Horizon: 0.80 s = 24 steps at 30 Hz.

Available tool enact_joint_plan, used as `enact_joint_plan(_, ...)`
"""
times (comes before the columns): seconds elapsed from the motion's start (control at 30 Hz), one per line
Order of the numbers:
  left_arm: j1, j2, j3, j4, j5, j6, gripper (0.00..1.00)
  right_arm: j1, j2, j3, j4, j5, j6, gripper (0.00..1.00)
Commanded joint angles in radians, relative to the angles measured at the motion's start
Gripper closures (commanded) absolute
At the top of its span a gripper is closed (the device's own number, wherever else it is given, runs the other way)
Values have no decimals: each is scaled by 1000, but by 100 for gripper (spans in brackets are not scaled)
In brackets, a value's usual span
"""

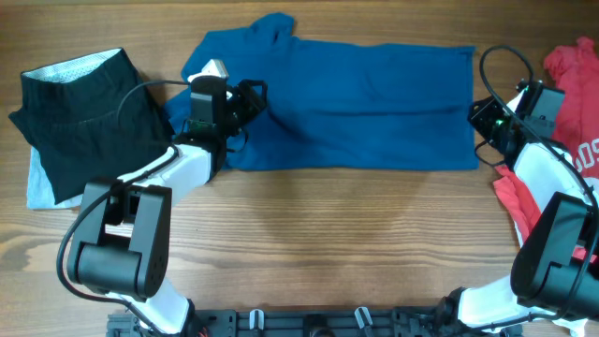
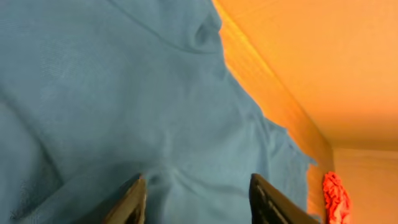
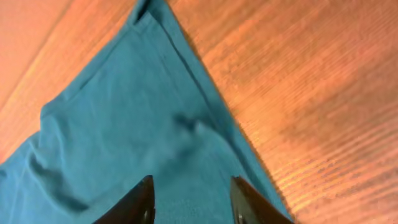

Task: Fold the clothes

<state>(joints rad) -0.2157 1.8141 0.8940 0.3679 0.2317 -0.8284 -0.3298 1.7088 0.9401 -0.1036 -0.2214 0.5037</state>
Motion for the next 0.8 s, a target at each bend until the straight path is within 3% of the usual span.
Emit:
enact_joint_plan(0.0,2,3,3,-76,-10,6,45,5,-17,11,-66,-6,-35,54)
enact_joint_plan(0.23,2,3,3,-361,24,13,41,5,-16,11,-324,156,-31,45)
enact_joint_plan(0.43,2,3,3,-536,-65,13,33,5,-8,-5,-393,191,-131,40)
enact_joint_plan(0.77,3,-21,3,-459,-42,77,27,5,-7,-6,-355,63,-191,39)
